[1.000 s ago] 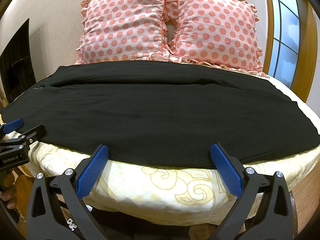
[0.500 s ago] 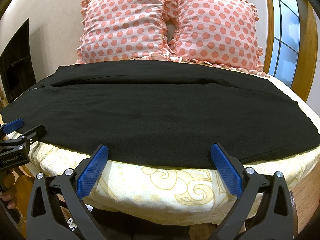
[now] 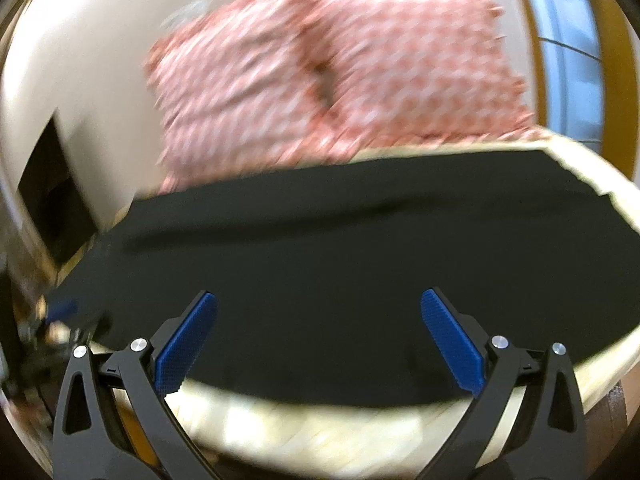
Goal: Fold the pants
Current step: 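Grasp the trouser leg hem with the right gripper and lift it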
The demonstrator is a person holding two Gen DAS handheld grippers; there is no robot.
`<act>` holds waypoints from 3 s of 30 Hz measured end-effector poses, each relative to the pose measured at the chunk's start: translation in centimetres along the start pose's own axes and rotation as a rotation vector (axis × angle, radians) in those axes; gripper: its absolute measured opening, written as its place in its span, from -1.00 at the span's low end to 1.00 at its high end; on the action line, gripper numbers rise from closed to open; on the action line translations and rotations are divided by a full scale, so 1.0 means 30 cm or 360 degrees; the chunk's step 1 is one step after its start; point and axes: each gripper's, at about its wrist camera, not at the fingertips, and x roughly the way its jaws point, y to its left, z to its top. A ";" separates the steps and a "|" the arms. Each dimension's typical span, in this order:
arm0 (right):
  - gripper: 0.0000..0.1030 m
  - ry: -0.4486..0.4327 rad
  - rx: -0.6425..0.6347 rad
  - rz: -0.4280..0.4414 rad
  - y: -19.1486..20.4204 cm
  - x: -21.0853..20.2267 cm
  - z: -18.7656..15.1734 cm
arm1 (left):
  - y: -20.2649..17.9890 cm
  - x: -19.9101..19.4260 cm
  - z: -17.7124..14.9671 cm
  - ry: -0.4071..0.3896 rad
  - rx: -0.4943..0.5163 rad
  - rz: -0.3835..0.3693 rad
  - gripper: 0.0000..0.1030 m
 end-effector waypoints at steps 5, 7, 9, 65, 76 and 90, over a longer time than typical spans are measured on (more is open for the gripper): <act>0.97 0.0041 0.0249 -0.0354 -0.230 0.119 0.290 | 0.022 0.041 0.113 -0.0079 -0.0049 0.0030 0.97; 0.97 0.0098 0.0321 -0.0519 -0.326 0.205 0.373 | 0.018 0.074 0.151 -0.0083 -0.0045 0.0044 0.97; 0.97 0.0154 0.0379 -0.0672 -0.415 0.292 0.435 | 0.012 0.103 0.183 -0.0084 -0.0037 0.0054 0.97; -0.19 -0.0088 0.1288 -0.0249 -0.748 -0.015 -0.041 | 0.071 0.263 0.205 0.0132 -0.0177 -0.0058 0.97; -0.93 -0.0208 0.1519 -0.0106 -0.838 0.077 -0.061 | 0.149 0.230 0.288 0.0074 -0.0371 -0.0189 0.96; -0.95 -0.0426 0.1459 0.0121 -0.883 -0.107 -0.116 | 0.204 0.538 0.594 0.0380 -0.0393 -0.0100 0.94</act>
